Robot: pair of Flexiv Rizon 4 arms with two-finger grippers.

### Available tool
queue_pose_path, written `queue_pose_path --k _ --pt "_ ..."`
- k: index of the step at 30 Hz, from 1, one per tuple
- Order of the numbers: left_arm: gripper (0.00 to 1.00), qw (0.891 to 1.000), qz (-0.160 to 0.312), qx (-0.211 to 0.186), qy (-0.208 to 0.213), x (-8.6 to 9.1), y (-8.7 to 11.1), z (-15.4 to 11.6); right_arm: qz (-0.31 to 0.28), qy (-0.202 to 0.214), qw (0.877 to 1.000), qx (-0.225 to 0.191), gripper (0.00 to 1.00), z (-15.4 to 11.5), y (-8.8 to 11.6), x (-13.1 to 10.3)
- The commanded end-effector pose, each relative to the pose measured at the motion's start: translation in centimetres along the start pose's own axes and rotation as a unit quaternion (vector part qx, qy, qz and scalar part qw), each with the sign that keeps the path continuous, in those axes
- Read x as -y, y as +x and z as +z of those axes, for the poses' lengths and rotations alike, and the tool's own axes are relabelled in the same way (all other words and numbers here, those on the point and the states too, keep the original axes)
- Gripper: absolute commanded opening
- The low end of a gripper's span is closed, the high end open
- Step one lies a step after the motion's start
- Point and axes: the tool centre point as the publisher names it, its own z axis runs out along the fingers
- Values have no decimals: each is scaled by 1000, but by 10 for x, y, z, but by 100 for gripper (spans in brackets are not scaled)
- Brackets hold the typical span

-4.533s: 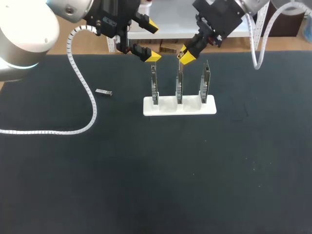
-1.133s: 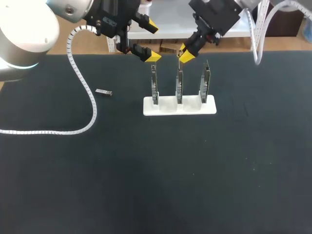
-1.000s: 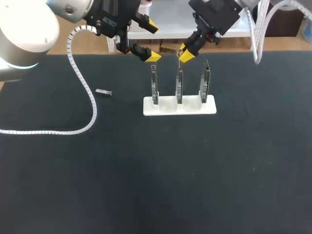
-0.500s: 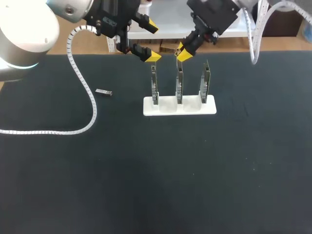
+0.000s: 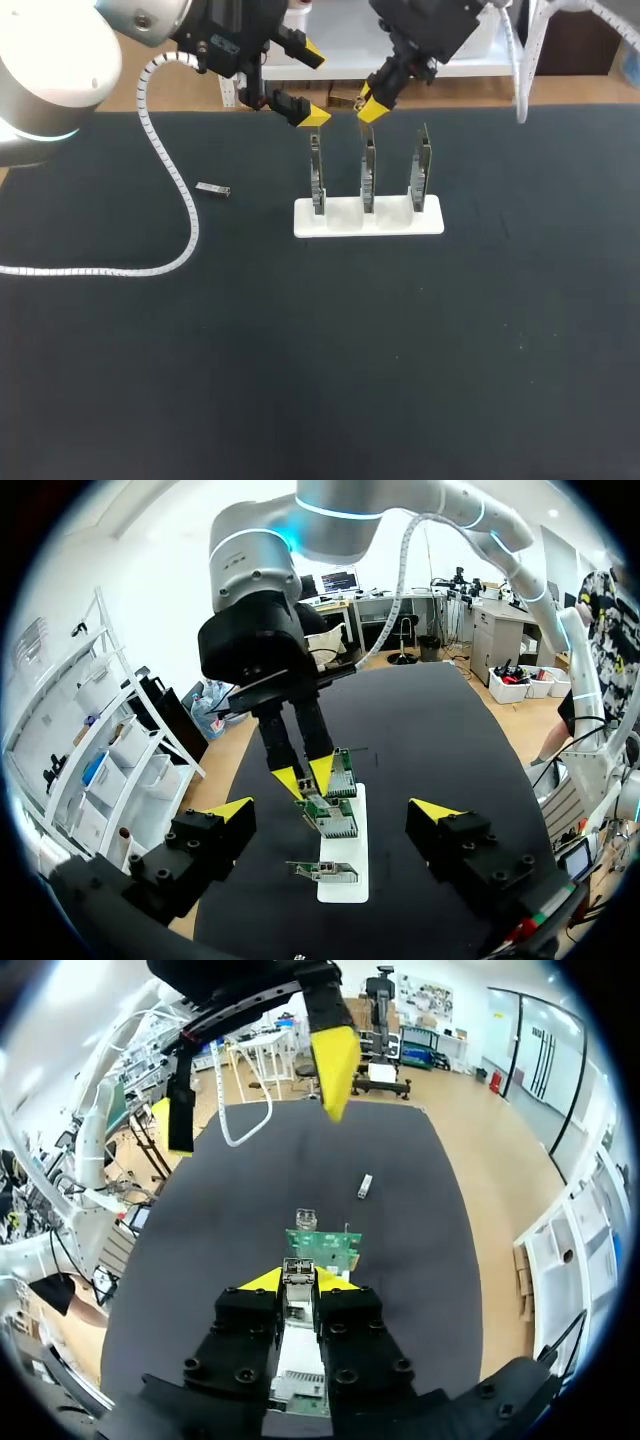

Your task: Pick up the optical module with the left hand, and insert it into the network port with the right hand.

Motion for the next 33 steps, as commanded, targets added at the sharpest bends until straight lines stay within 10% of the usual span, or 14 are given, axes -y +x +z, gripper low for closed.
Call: queue_pose_path --k 1,33 --pt "100 1000 -1 -4 2 -2 -2 0 5 69 998 0 0 -4 3 -22" --pt "100 1000 -1 -4 2 -2 -2 0 6 60 998 16 0 0 12 -17"
